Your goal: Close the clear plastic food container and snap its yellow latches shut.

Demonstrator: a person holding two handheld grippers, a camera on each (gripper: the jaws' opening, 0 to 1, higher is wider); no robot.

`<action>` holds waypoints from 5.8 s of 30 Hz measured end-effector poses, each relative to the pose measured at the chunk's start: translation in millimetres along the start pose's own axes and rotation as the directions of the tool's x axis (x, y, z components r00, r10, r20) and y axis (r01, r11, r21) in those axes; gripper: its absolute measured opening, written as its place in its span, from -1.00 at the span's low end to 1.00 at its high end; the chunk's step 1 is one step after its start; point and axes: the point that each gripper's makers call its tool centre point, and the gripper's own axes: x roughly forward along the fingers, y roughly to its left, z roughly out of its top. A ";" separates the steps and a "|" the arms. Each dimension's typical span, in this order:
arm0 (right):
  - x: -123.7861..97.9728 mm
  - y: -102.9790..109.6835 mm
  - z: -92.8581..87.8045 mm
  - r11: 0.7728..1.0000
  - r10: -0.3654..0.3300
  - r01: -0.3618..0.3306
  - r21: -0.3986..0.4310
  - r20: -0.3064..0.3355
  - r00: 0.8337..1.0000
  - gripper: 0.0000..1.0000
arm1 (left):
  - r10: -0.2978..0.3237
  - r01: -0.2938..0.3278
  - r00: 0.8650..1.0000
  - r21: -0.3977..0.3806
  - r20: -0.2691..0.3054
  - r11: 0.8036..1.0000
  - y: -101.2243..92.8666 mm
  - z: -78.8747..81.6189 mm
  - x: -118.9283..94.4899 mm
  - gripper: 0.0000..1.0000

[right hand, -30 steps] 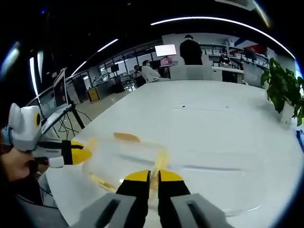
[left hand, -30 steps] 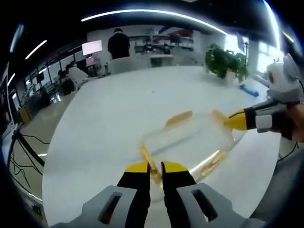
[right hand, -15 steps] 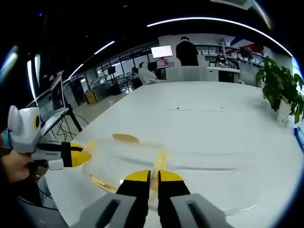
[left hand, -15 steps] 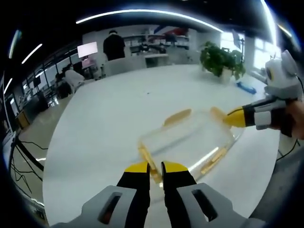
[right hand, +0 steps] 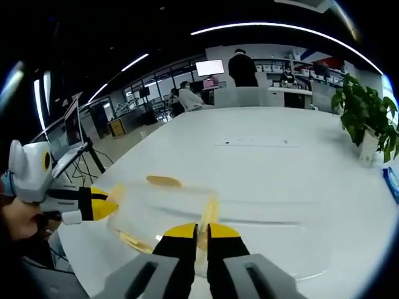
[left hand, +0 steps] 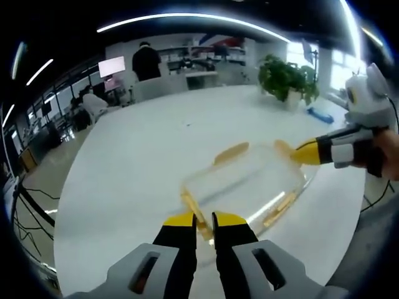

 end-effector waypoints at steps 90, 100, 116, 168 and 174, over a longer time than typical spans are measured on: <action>-58.1 -100.7 0.5 0.987 -0.157 0.157 0.038 0.017 0.987 -1.00 | -0.174 0.174 0.984 0.002 0.033 0.985 -106.6 35.7 30.1 -0.84; -61.7 -109.6 1.5 0.986 -0.166 0.165 0.035 0.015 0.986 -1.00 | -0.188 0.188 0.982 0.001 0.032 0.982 -114.8 38.7 34.1 -0.84; -63.6 -126.2 -0.4 0.982 -0.184 0.184 0.034 0.001 0.983 -1.00 | -0.202 0.203 0.979 -0.010 0.038 0.979 -126.9 44.8 40.9 -0.84; -53.2 -135.9 -9.4 0.986 -0.166 0.166 0.010 -0.047 0.985 -1.00 | -0.187 0.188 0.982 -0.082 0.022 0.979 -128.8 42.0 52.1 -0.85; -52.6 -136.9 -10.0 0.986 -0.166 0.166 0.011 -0.048 0.985 -1.00 | -0.190 0.191 0.982 -0.084 0.020 0.978 -129.5 41.3 52.8 -0.85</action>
